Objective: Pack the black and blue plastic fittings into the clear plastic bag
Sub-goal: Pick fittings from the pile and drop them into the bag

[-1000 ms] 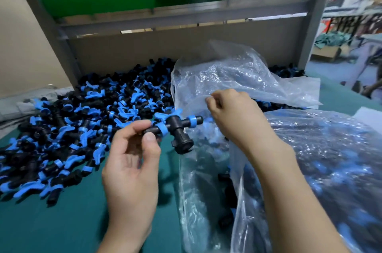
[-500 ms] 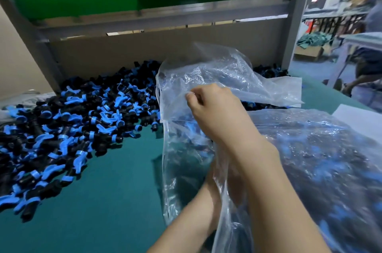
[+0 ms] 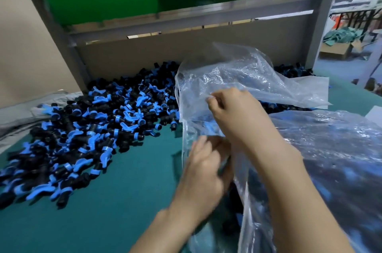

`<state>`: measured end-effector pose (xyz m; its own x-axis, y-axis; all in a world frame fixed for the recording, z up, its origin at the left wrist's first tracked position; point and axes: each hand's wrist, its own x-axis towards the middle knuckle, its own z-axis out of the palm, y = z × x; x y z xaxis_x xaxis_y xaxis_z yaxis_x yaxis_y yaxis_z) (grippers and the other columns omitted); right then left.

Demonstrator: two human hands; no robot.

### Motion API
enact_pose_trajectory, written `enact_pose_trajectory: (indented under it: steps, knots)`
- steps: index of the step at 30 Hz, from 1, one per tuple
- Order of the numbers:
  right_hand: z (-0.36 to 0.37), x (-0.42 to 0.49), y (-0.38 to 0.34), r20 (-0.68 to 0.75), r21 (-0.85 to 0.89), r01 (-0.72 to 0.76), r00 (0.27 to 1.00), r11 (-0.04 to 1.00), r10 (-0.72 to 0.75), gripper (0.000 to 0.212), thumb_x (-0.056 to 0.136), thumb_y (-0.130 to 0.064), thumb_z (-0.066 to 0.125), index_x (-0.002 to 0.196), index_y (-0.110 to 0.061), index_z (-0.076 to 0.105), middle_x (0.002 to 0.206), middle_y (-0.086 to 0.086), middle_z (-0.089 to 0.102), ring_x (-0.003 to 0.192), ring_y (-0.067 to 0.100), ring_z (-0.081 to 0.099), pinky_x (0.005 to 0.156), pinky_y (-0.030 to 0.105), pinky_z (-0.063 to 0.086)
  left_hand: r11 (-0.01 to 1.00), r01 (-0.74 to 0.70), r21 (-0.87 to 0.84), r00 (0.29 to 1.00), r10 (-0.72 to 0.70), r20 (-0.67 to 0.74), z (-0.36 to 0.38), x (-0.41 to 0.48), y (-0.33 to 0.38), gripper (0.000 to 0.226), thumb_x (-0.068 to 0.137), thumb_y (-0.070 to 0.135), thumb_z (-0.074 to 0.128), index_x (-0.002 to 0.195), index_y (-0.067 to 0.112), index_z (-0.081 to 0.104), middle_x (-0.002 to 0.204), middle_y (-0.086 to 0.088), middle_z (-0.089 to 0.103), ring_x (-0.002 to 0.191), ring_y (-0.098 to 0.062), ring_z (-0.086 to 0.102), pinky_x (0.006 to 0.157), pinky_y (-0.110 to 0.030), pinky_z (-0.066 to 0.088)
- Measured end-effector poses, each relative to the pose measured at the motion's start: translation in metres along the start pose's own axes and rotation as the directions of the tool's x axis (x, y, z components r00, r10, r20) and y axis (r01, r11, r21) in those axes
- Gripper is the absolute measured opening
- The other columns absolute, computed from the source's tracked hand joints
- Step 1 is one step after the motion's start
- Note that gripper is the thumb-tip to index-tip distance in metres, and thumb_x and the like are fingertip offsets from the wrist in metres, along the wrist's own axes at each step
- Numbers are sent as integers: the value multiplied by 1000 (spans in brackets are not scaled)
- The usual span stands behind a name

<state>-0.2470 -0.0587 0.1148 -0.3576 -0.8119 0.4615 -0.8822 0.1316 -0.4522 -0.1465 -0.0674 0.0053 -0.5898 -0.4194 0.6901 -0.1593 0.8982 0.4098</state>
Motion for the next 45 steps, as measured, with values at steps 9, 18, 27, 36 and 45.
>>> enact_pose_trajectory:
  steps: [9, 18, 27, 36, 45]
  knots:
    - [10, -3, 5, 61, -47, -57, 996, 997, 60, 40, 102, -27, 39, 65, -11, 40, 65, 11, 48, 66, 36, 51, 57, 36, 36, 662, 683, 308, 730, -624, -279, -94, -34, -115, 40, 102, 39, 38, 139, 26, 48, 109, 5, 58, 106, -18, 47, 92, -40, 43]
    - [15, -3, 7, 66, -77, -59, 996, 995, 64, 38, 102, -26, 41, 71, -6, 48, 63, 11, 52, 66, 36, 55, 56, 36, 38, 380, 673, 634, 647, -718, -256, -85, -10, -132, 39, 102, 50, 29, 132, 30, 45, 112, -5, 52, 68, -19, 52, 60, -32, 34]
    - [13, -4, 7, 75, -76, -81, 993, 994, 86, 36, 102, -25, 40, 76, -4, 53, 68, 14, 58, 69, 37, 58, 62, 38, 47, 573, 735, 363, 676, -574, -462, -93, -25, -109, 7, 99, 28, 43, 104, 23, 45, 88, -1, 54, 63, -24, 51, 48, -33, 35]
    - [11, -4, 6, 77, -70, -85, 993, 994, 90, 35, 101, -25, 41, 76, -4, 53, 67, 15, 59, 69, 37, 60, 67, 40, 52, 683, 612, -399, 528, -728, -437, -101, -39, -99, 16, 103, 32, 45, 94, 24, 56, 70, 10, 56, 59, -14, 45, 59, -37, 38]
    - [13, -3, 8, 75, -75, -70, 994, 995, 75, 36, 102, -25, 41, 75, -4, 53, 67, 14, 59, 68, 37, 59, 60, 37, 46, 666, 595, -450, 554, -745, -371, -101, -36, -100, 16, 104, 29, 45, 94, 24, 57, 72, 3, 53, 57, -7, 44, 54, -26, 37]
